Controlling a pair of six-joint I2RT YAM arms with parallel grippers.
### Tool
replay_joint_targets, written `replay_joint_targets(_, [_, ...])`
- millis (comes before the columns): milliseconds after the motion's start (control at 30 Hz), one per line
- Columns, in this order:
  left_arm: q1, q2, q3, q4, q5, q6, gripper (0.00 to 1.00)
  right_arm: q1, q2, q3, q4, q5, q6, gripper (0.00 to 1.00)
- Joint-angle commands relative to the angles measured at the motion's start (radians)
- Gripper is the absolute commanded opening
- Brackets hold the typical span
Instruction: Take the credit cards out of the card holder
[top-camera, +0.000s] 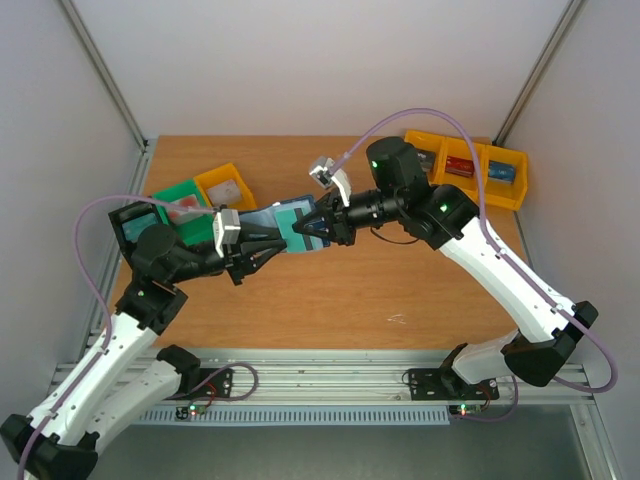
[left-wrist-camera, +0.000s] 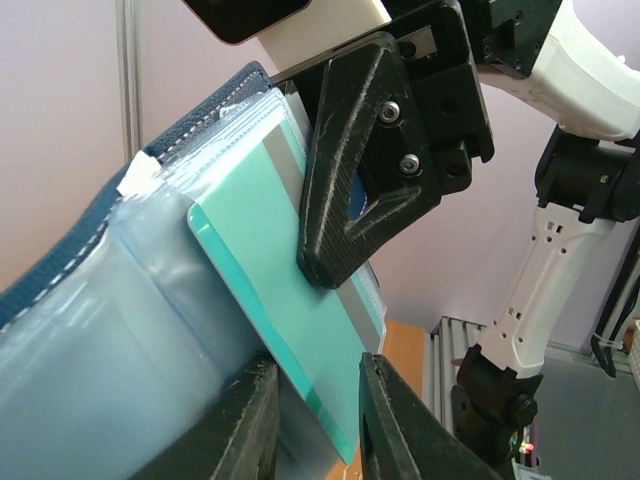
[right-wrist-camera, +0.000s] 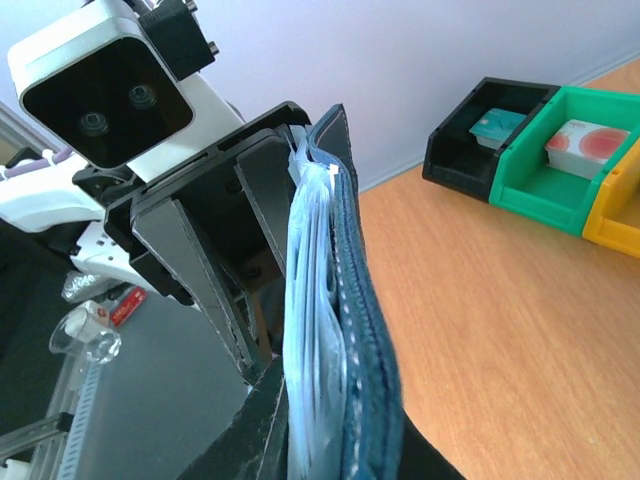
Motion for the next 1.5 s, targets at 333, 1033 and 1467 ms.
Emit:
replay_joint_targets(333, [-0.006, -0.002, 0.024, 0.031, -0.022, -0.044, 0.0, -0.029, -0.042, -0.049, 0.095, -0.168, 0.002, 0.35])
replay_joint_targets(1033, [0.039, -0.025, 0.015, 0.008, 0.047, -0.073, 0.0, -0.16, -0.067, -0.044, -0.077, -0.263, -0.062, 0.12])
replay_joint_targets(1467, [0.045, -0.027, 0.016, -0.033, 0.066, -0.06, 0.0, -0.176, -0.079, -0.029, -0.131, -0.276, -0.099, 0.01])
